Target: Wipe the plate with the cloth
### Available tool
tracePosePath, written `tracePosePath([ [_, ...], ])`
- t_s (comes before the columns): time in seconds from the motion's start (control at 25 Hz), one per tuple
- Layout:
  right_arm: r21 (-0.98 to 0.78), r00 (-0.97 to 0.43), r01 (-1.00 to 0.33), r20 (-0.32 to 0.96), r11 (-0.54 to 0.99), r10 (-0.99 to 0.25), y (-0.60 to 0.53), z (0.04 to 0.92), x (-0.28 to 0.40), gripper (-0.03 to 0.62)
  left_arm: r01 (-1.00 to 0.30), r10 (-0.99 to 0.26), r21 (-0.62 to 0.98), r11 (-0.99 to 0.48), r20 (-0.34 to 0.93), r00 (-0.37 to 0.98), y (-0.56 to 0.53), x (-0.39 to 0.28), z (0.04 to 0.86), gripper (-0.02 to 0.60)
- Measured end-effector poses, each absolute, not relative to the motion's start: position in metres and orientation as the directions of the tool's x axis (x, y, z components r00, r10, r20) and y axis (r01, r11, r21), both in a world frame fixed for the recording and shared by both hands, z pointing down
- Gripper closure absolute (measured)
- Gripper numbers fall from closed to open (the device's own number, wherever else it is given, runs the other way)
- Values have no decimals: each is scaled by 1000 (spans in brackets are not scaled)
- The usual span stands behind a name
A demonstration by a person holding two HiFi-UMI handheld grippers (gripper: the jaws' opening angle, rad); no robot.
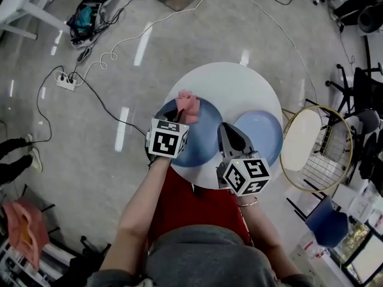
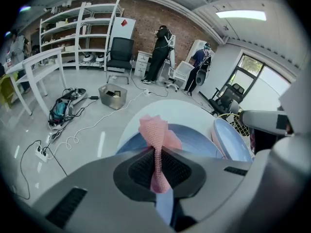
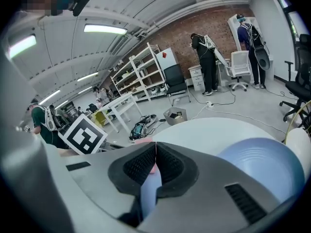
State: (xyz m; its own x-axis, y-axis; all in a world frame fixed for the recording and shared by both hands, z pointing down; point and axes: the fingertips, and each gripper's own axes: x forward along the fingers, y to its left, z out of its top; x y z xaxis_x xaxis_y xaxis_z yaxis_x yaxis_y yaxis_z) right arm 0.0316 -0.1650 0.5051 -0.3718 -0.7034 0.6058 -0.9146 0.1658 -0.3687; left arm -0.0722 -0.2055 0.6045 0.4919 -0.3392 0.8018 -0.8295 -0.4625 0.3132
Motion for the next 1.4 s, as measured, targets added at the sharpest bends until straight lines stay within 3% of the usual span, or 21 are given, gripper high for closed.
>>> tracePosePath([
  [0.8, -384, -443, -889, 581, 250, -683, -155, 500, 5, 565, -931, -488, 222, -291, 802, 344, -192, -159, 575, 548],
  [1.2, -370, -343, -919, 585, 135, -735, -131, 493, 53, 565, -789, -410, 437, -431, 684, 603, -185, -51, 544, 548],
  [1.4, -364, -291, -929, 595, 72, -749, -115, 494, 81, 565, -726, -310, 439, -529, 697, 647, -169, 2, 556, 548],
])
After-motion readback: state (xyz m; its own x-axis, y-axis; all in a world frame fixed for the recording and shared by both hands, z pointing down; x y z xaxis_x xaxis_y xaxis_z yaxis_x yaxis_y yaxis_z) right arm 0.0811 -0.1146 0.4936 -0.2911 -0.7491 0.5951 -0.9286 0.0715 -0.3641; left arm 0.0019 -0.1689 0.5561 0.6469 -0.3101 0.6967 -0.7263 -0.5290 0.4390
